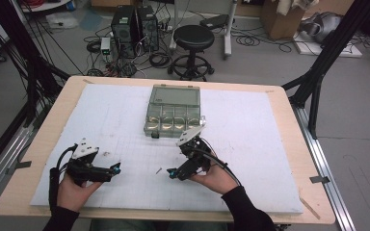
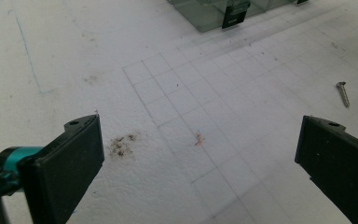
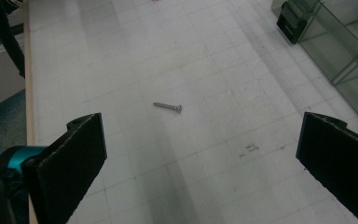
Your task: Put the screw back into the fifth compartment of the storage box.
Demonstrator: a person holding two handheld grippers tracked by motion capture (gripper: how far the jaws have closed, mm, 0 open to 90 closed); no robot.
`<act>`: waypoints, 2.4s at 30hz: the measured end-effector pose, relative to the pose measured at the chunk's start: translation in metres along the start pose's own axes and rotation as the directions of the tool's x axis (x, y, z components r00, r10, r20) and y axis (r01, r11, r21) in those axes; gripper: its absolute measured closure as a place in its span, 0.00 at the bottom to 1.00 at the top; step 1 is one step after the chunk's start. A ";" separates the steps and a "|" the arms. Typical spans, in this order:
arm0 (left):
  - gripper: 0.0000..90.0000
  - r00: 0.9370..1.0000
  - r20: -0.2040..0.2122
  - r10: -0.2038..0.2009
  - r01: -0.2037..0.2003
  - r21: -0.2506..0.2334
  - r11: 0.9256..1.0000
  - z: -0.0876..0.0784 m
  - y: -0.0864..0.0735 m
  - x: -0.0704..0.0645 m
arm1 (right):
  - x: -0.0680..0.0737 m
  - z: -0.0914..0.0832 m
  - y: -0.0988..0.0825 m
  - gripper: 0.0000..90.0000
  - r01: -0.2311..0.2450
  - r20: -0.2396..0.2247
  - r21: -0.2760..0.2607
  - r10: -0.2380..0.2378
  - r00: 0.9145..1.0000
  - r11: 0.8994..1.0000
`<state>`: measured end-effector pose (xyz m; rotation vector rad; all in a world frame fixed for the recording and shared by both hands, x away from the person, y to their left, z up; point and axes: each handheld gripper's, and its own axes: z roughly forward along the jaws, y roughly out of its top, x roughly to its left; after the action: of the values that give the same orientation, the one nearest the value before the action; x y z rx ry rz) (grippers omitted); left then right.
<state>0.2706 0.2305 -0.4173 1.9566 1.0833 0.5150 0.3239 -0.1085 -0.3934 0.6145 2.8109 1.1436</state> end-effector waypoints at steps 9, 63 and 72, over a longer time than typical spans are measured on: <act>0.02 1.000 0.001 -0.001 0.001 -0.006 1.000 -0.002 -0.001 0.000 | 0.004 0.010 0.013 0.00 0.021 -0.012 0.010 -0.021 1.000 1.000; 0.02 1.000 0.009 0.002 -0.002 -0.013 1.000 -0.003 0.000 0.001 | 0.005 0.059 0.029 0.20 0.134 -0.150 0.126 -0.114 0.982 0.983; 0.02 1.000 0.010 0.003 -0.003 -0.011 1.000 -0.003 0.000 0.001 | 0.003 0.061 0.031 0.28 0.155 -0.166 0.137 -0.131 0.977 0.978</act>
<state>0.2689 0.2328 -0.4160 1.9491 1.0691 0.5111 0.3433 -0.0470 -0.4168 0.3349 3.0359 1.0035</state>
